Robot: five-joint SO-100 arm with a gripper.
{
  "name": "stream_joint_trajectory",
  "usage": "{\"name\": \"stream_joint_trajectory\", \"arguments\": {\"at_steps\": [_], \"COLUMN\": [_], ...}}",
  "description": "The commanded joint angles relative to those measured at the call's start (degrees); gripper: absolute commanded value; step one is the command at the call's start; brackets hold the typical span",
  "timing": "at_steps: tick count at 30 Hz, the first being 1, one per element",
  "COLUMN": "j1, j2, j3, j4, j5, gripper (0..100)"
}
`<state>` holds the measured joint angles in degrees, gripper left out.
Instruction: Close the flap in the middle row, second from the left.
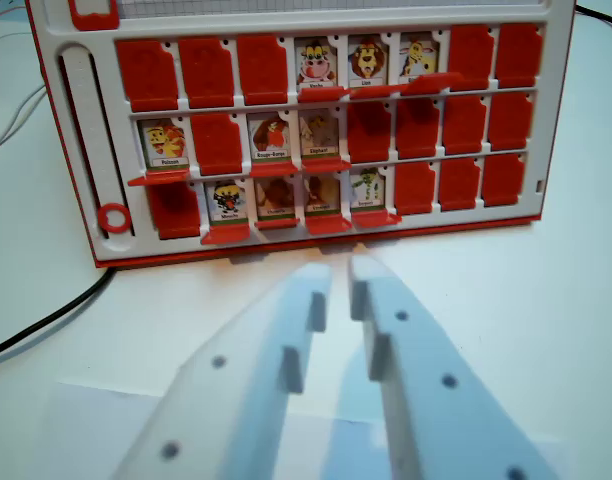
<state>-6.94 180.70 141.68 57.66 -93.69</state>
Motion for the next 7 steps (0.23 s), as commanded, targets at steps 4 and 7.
{"name": "stream_joint_trajectory", "arguments": {"at_steps": [4, 7], "j1": [2.72, 4.31], "j2": [6.68, 6.68], "j3": [-0.18, -0.26], "j4": [9.05, 9.93], "j5": [0.26, 0.62], "gripper": [2, 2]}}
